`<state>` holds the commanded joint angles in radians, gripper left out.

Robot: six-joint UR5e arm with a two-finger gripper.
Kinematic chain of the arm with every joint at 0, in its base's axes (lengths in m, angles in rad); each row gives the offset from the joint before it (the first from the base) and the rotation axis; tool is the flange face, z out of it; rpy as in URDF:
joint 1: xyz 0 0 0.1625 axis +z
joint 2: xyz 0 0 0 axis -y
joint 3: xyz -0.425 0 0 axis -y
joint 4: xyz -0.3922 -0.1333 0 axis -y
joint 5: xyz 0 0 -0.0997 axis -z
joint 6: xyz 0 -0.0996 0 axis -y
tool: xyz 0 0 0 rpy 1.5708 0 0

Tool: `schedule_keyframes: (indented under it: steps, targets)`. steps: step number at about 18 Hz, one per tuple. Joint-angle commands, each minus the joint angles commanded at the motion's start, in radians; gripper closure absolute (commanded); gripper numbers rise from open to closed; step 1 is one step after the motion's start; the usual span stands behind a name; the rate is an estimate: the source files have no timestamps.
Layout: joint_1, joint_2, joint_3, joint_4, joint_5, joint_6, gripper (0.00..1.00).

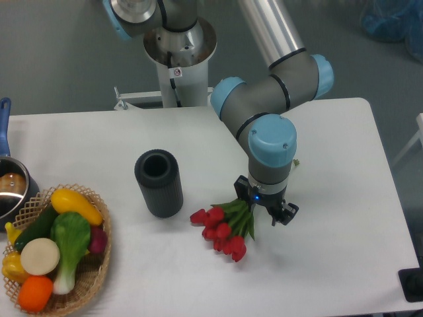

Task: Place the flowers on the table
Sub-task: 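Open the gripper to release the tulips and lift it away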

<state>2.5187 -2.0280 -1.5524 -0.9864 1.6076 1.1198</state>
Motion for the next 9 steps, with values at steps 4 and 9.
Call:
schedule_keyframes:
  steps: [4, 9]
  targets:
    - [0.037, 0.043, -0.02, 0.011, -0.014, 0.009, 0.0]
    - [0.075, 0.048, -0.021, 0.014, -0.021, 0.009, 0.0]
